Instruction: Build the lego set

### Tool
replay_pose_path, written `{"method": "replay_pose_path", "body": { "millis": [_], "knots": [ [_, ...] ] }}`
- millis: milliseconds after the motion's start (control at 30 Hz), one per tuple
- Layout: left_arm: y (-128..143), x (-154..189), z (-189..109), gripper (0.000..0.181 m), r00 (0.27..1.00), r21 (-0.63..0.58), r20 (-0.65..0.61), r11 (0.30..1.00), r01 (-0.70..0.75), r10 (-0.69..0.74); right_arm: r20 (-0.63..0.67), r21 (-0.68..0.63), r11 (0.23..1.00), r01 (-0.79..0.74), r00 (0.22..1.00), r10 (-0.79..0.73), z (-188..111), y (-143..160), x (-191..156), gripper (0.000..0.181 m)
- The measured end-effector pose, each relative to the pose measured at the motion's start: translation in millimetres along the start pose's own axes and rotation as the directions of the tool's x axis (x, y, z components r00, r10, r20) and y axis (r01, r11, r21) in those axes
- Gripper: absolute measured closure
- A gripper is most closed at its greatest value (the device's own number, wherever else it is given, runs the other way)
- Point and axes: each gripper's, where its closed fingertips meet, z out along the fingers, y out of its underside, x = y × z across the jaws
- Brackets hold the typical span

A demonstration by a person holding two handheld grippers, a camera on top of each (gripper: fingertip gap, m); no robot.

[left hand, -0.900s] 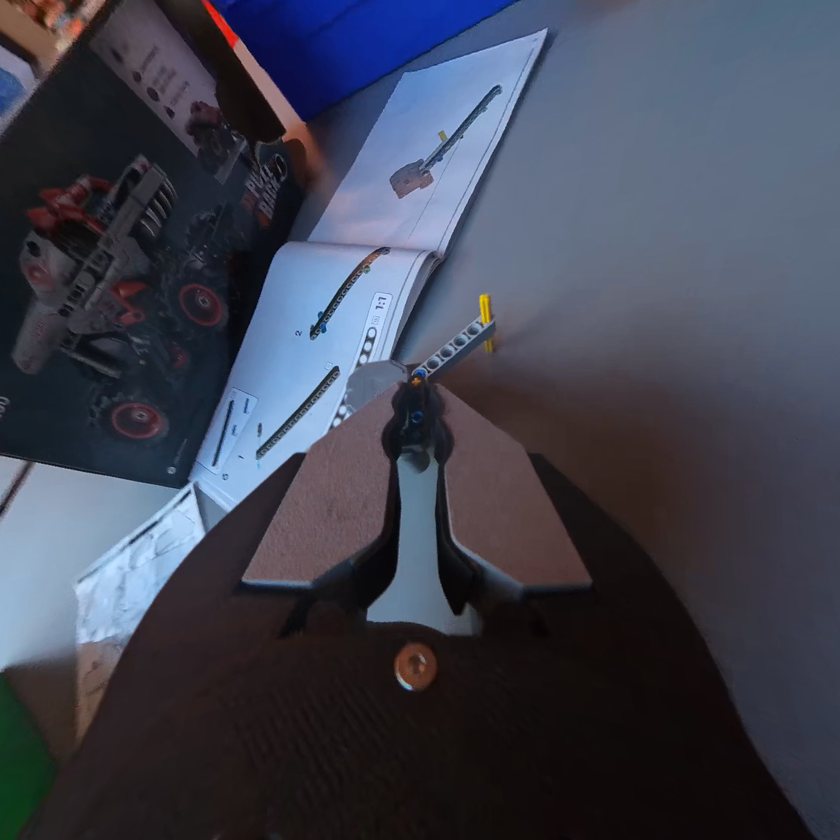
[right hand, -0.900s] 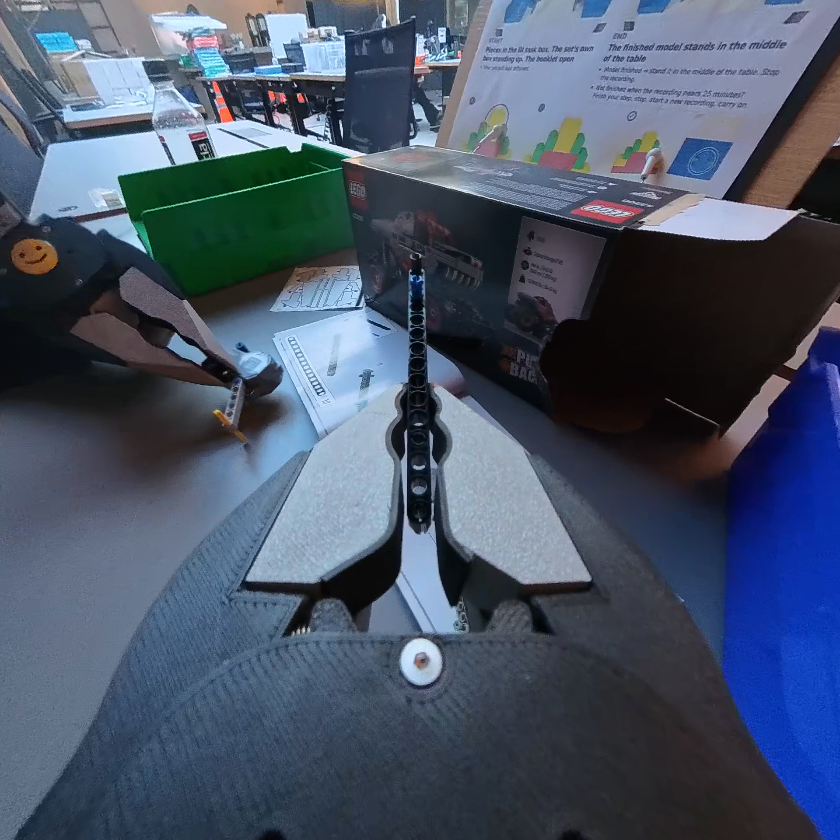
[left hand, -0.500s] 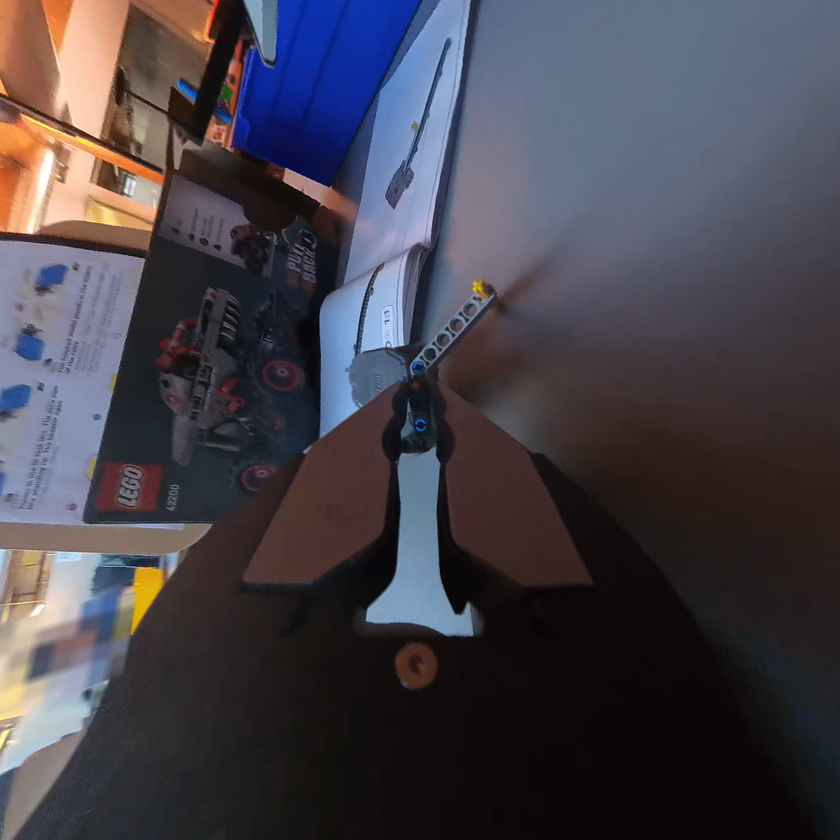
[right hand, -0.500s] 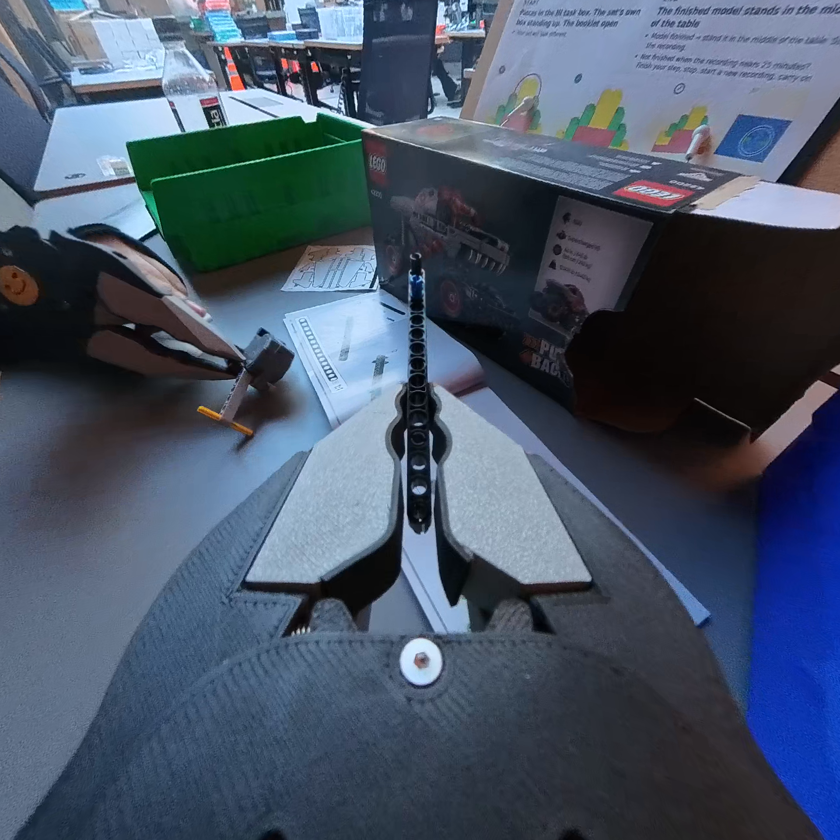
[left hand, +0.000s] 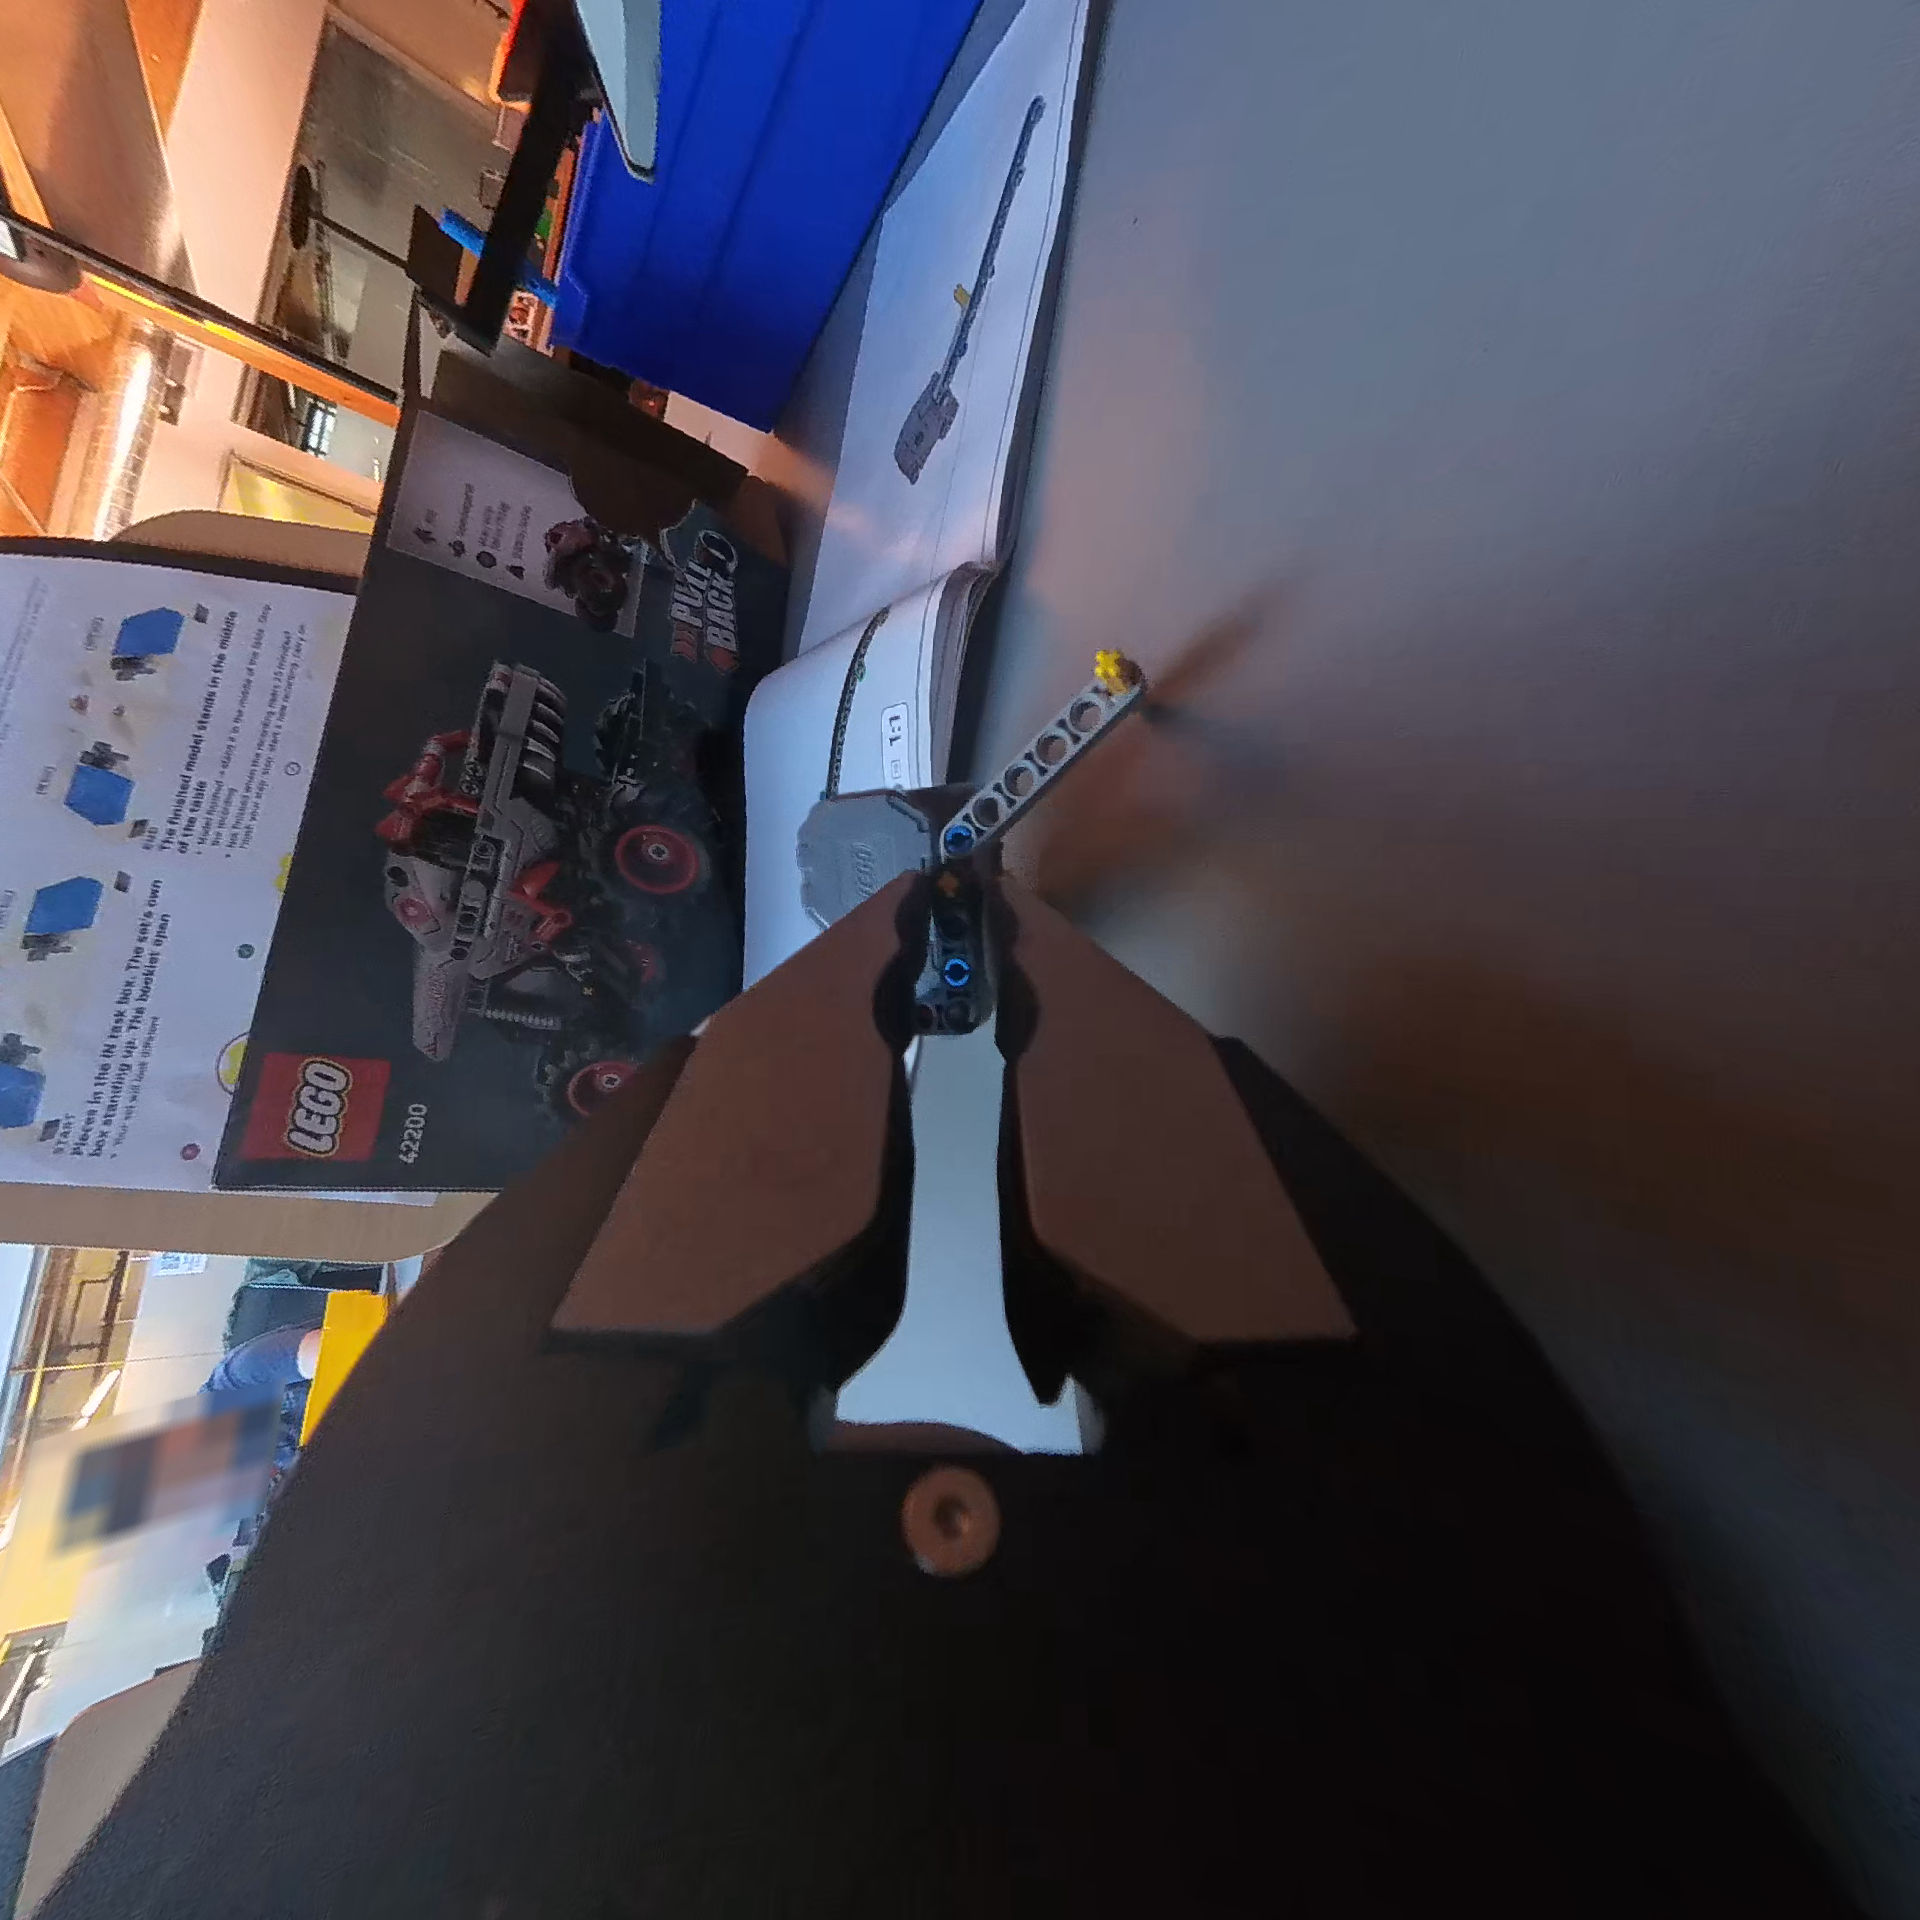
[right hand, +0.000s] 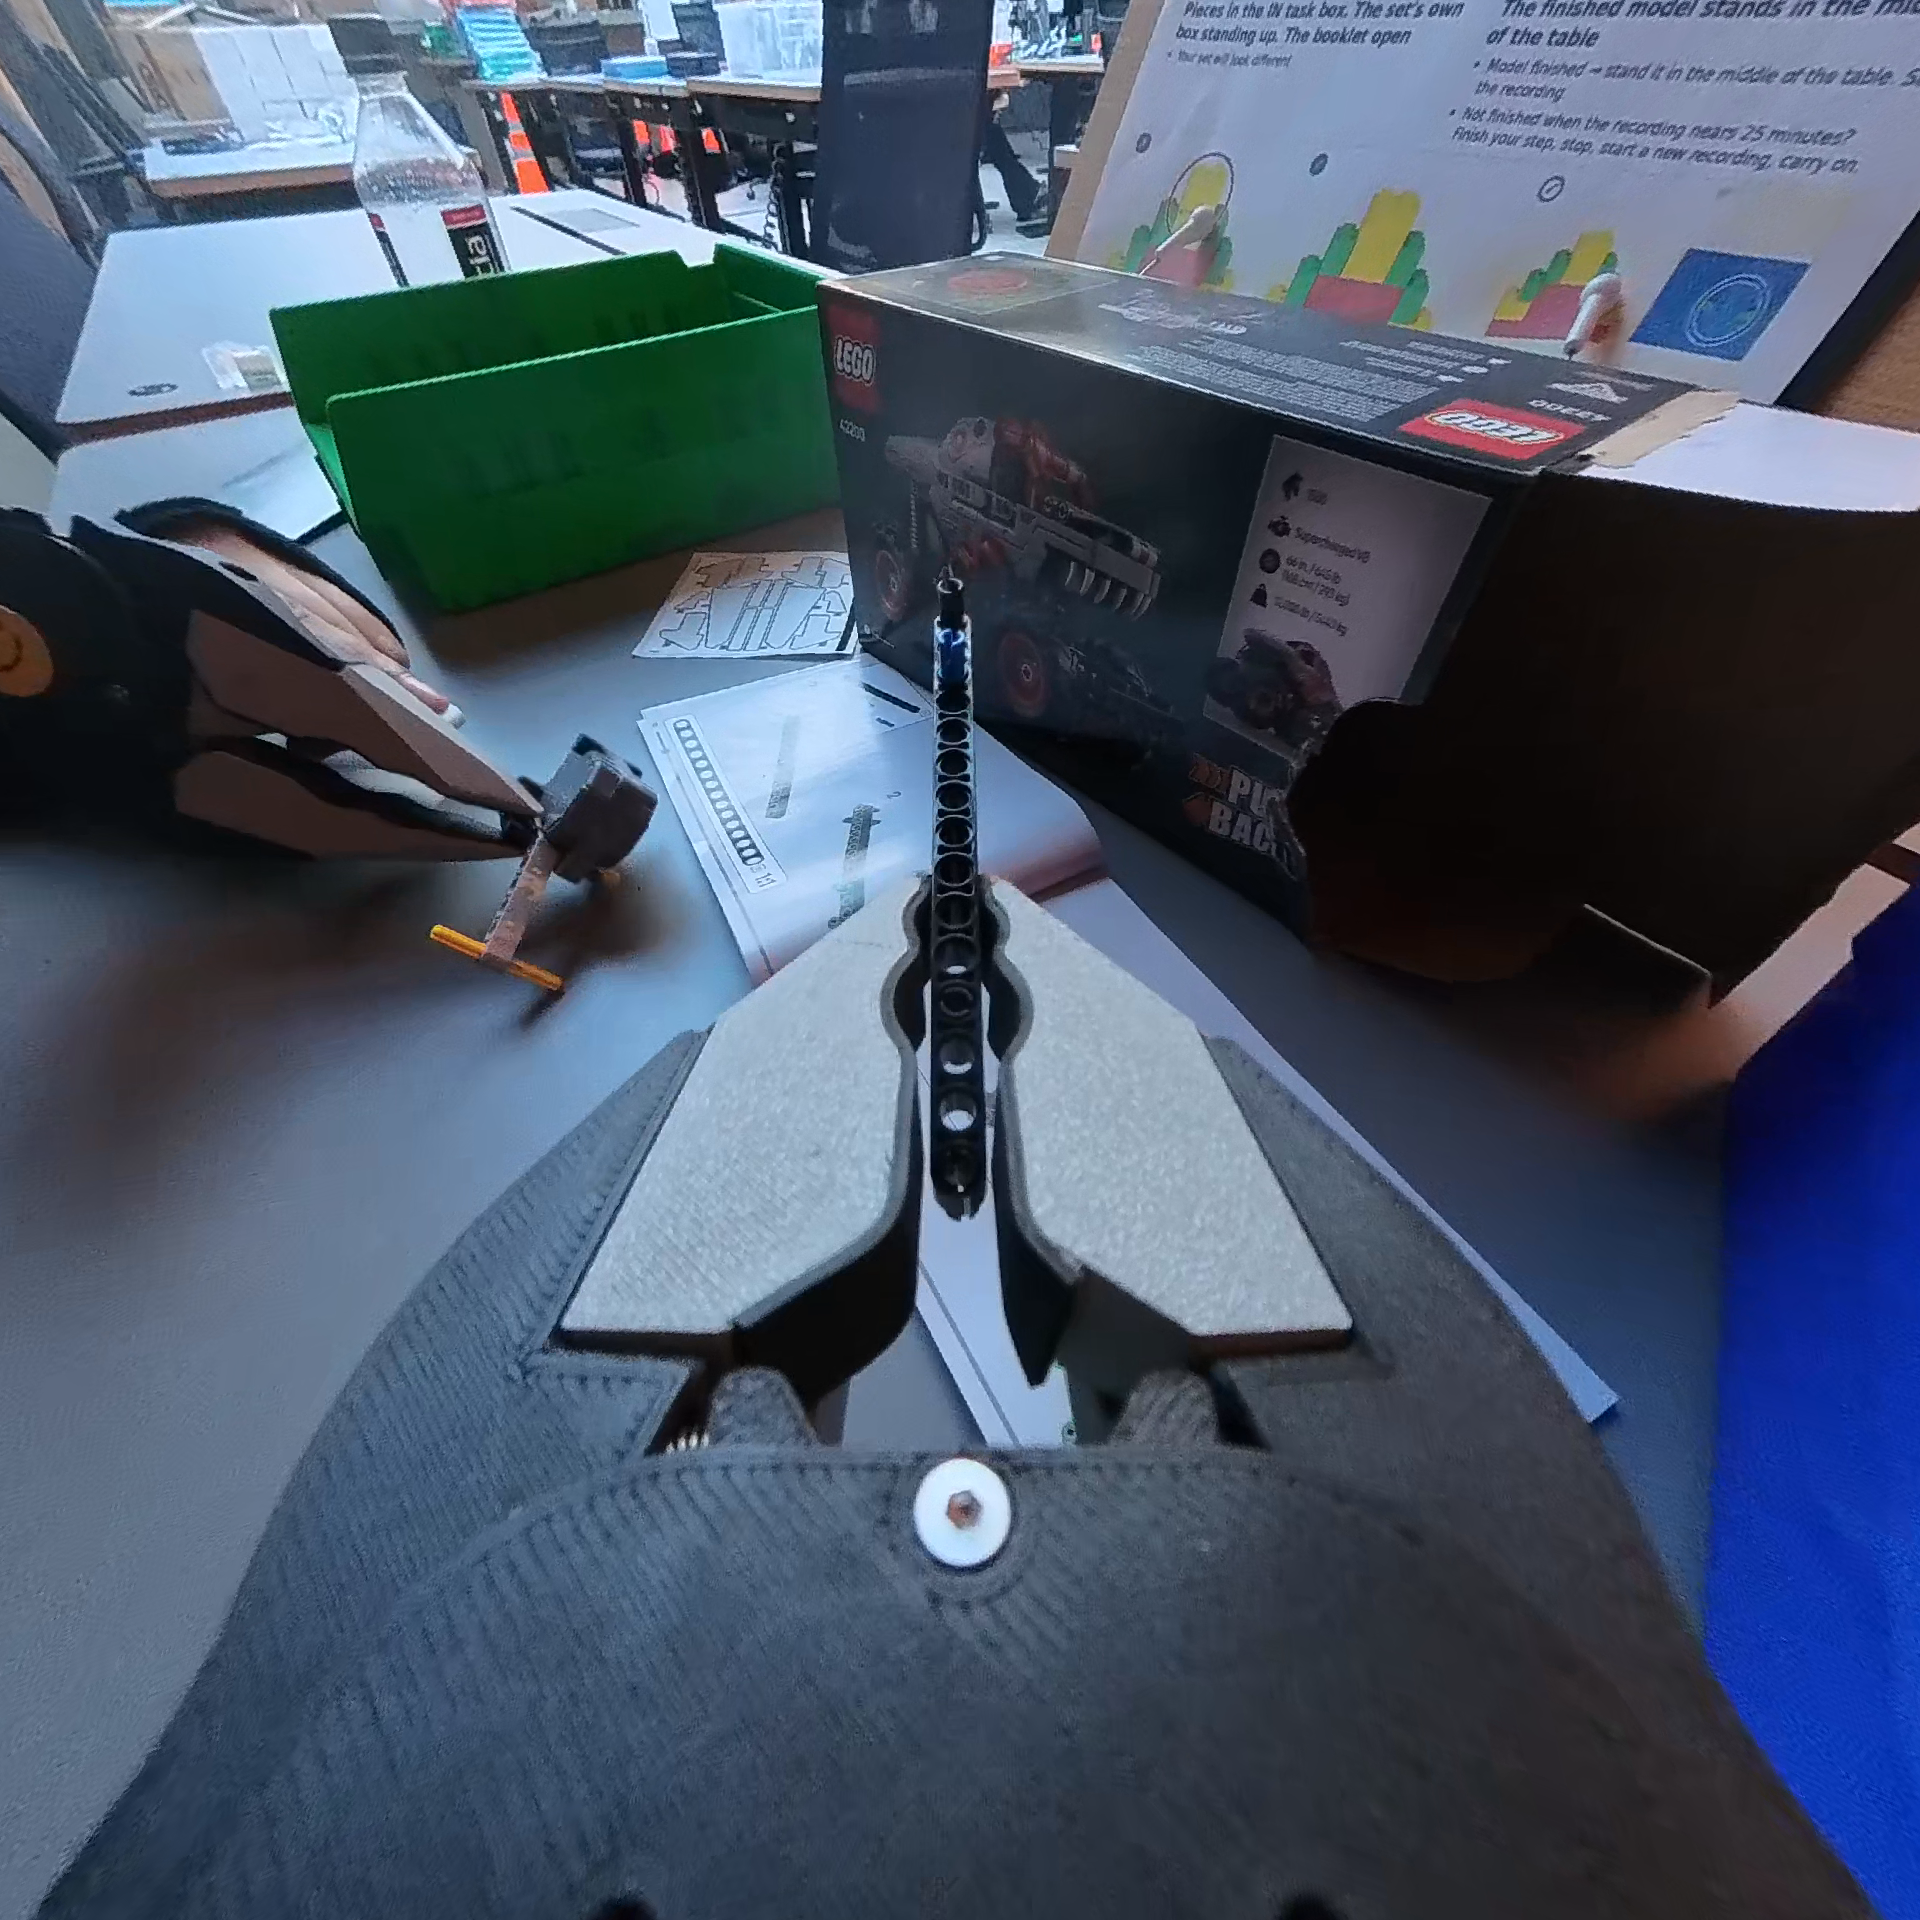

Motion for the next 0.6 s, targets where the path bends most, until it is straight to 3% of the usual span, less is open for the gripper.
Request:
{"method": "replay_pose_path", "body": {
  "millis": [600],
  "knots": [
    [-1.8,-1.5,-0.5,0.174,1.000,-0.004,0.011,1.000,0.001,-0.001,0.004,0.001,1.000,0.002,1.000,-0.002,-0.1,-0.3,-1.6,0.177]
  ]
}}
